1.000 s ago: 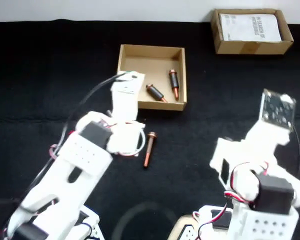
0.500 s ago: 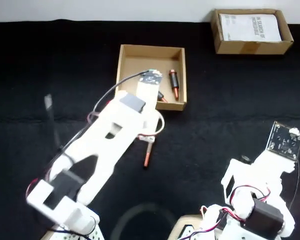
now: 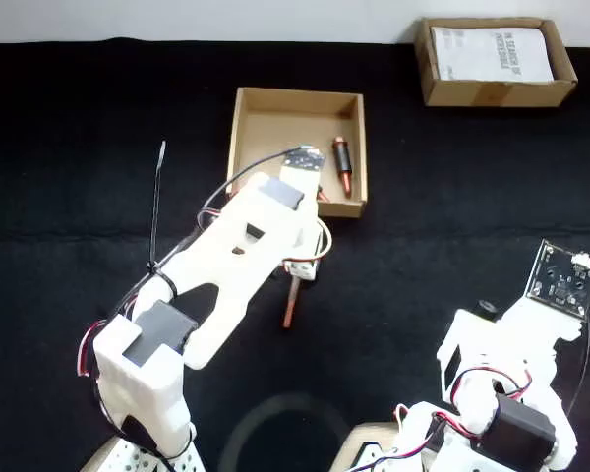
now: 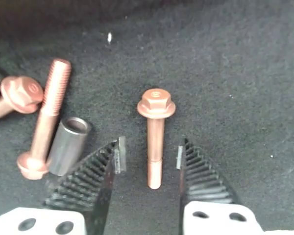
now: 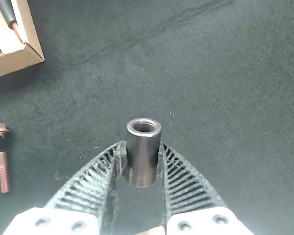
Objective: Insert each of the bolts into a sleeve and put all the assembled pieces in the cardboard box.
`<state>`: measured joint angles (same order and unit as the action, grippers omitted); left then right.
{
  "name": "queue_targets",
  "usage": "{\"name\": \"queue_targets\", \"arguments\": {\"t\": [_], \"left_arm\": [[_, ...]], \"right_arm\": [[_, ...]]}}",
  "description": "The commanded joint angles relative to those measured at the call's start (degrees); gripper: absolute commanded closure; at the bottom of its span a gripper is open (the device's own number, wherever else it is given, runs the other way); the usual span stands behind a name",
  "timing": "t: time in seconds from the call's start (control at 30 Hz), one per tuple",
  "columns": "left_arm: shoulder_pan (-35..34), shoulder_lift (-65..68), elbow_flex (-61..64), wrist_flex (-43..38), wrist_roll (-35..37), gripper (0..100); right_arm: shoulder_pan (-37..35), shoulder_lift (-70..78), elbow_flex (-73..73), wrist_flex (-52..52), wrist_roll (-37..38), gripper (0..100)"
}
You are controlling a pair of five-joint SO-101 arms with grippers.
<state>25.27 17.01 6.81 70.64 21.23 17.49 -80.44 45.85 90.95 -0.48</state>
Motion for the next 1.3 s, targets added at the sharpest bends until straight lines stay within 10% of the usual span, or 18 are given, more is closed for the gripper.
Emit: {"name": "queue_targets", "arguments": {"t": [0.0, 1.0, 1.27], "left_arm": [[0.57, 1.19, -1.98, -0.44, 0.26, 80], [0.57, 6.46, -8.13, -2.02, 0.0, 99], [0.66, -5.93, -12.35, -1.23, 0.0, 99]], "right_arm": [[0.75, 0.04, -0.13, -1.1, 0.53, 99.1], [2.51, 0.04, 4.53, -8.84, 0.18, 99.1], [-7.52, -0.31, 12.09, -18.68, 0.18, 99.1]]}}
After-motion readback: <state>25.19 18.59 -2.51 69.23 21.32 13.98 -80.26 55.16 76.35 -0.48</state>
